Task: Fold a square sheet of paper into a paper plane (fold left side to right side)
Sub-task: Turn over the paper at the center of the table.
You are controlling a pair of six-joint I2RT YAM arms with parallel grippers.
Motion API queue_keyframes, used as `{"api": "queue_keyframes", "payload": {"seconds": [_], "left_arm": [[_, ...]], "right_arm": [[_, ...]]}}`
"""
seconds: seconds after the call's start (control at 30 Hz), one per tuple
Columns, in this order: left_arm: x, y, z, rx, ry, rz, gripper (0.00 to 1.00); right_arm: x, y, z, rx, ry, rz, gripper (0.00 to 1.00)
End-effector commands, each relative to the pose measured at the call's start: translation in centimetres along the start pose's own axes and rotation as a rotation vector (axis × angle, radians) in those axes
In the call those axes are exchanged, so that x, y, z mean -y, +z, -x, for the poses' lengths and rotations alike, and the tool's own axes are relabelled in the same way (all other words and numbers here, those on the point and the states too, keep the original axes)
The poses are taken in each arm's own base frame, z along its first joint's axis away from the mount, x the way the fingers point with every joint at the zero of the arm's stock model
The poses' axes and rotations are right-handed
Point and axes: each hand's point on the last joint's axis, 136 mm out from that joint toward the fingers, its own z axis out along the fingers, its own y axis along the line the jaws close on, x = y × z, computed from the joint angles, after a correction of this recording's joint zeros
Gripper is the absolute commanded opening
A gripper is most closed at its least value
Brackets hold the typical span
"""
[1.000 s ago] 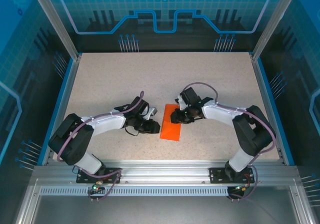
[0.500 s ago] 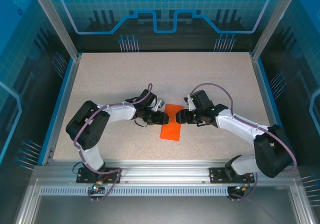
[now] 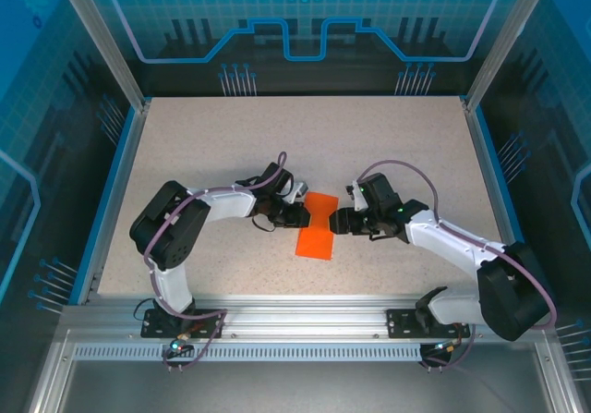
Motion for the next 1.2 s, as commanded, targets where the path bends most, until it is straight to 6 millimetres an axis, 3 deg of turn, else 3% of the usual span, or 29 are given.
{"api": "queue_keyframes", "payload": {"seconds": [0.0,0.13,0.47,0.73,0.83,0.97,1.17], "left_arm": [[0.0,-1.1,0.6,0.039,0.043,0.023,0.11],[0.0,-1.8,0.5,0.065,0.060,0.037,0.06],[0.1,-2.7,0.3,0.091,0.070,0.046,0.07],[0.0,-2.7,0.2,0.093,0.068,0.046,0.10],[0.0,-2.9,0.3,0.102,0.065,0.050,0.17],[0.0,-4.0,0.8,0.147,0.039,0.059,0.36],[-0.1,-7.6,2.0,0.255,-0.066,-0.002,0.60]], "right_arm": [[-0.4,0.1,-0.3,-0.027,0.029,0.047,0.61],[-1.3,0.9,-0.5,-0.062,0.048,0.102,0.62],[-2.9,3.5,0.1,-0.096,0.143,0.218,0.66],[-4.0,6.4,0.2,-0.157,0.194,0.267,0.56],[-4.4,7.1,0.4,-0.164,0.196,0.283,0.45],[-4.2,7.5,0.6,-0.152,0.197,0.269,0.33],[-4.7,6.2,2.5,-0.055,0.126,0.273,0.11]]}}
